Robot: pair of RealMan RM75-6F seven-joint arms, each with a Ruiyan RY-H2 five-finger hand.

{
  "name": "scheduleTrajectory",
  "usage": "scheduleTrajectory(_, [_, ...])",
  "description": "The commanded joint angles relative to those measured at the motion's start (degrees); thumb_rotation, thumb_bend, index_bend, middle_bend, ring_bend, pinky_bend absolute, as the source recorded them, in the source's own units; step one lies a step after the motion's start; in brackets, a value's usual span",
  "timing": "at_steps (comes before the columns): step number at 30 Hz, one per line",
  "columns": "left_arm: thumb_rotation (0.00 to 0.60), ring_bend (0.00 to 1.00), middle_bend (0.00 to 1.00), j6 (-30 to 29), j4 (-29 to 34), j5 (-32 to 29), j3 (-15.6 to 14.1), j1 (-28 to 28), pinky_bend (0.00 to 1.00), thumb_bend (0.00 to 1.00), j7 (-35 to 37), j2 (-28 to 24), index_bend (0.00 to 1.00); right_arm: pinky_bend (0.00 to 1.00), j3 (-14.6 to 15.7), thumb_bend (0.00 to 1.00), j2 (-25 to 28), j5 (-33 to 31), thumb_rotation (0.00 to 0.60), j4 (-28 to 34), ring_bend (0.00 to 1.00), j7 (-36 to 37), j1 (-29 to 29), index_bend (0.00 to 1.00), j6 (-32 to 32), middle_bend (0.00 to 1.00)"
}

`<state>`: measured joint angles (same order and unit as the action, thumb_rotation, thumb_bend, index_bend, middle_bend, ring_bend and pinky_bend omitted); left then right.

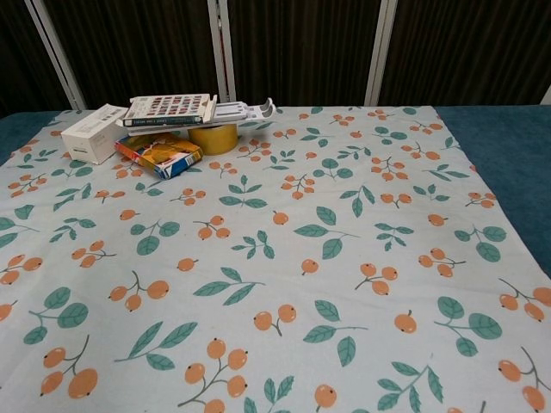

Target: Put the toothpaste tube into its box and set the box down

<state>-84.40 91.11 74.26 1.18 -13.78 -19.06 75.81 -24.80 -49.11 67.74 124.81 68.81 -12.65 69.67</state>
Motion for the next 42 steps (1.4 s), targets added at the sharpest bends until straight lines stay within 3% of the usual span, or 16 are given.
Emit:
scheduleTrajectory(1, [0.600,0.11,0.13,0.15,0.08,0.16,0.20,0.12,0.26,0.00,0.13,-0.09,0.12,0.55,5.94,0.43,-4.48,-0.88,0.600,-4.98,0.53,-14.64,-3.62,0.45,-5.14,0.56])
scheduleTrajectory(11, [0.600,0.11,0.14,1.38,0.23,0.55,0.74,0.34,0.26,0.00,1.19,-0.52,0.12,0.55,16.24,0.43,-19.07,0.80,0.600,-16.34,0.53,-40.64,-6.75,0.46,-7.03,0.56])
scheduleTrajectory(19, [0.600,0.11,0.14,2.11,0.24,1.66,0.71,0.50,0.26,0.00,1.86,-0.76,0.12,0.55,19.58,0.43,-29.80,1.70,0.600,-24.69,0.53,-54.40,-7.13,0.46,-4.13,0.56])
scheduleTrajectory(25, [0.600,0.11,0.14,2.54,0.45,2.12,0.95,0.63,0.26,0.00,2.45,-0.92,0.12,0.54,19.05,0.43,-37.83,1.20,0.600,-30.63,0.53,-61.06,-7.31,0.46,-1.40,0.56])
scheduleTrajectory(29, [0.600,0.11,0.14,2.92,0.50,2.36,0.96,0.68,0.26,0.00,2.61,-1.01,0.12,0.43,18.50,0.43,-40.68,0.94,0.600,-32.51,0.51,-64.66,-8.16,0.46,-1.30,0.56])
scheduleTrajectory(32, [0.600,0.11,0.14,3.15,0.55,2.65,0.94,0.75,0.26,0.00,2.69,-1.13,0.12,0.29,18.85,0.43,-41.80,0.07,0.600,-33.05,0.40,-68.22,-8.93,0.38,-2.59,0.52])
scheduleTrajectory(34, [0.600,0.11,0.14,3.23,0.60,2.79,0.94,0.79,0.26,0.00,2.76,-1.21,0.12,0.20,19.18,0.43,-42.00,-0.76,0.600,-32.88,0.29,-70.06,-9.29,0.25,-3.60,0.42])
scheduleTrajectory(39, [0.600,0.11,0.14,3.35,0.78,3.12,1.08,0.93,0.25,0.00,3.09,-1.38,0.12,0.09,19.63,0.42,-42.33,-3.24,0.600,-31.56,0.12,-75.33,-10.17,0.05,-5.44,0.24])
scheduleTrajectory(42, [0.600,0.10,0.13,3.35,0.83,3.39,1.10,1.04,0.23,0.00,3.23,-1.54,0.12,0.03,19.72,0.40,-41.78,-3.87,0.600,-30.17,0.03,-77.75,-10.60,0.00,-5.88,0.14])
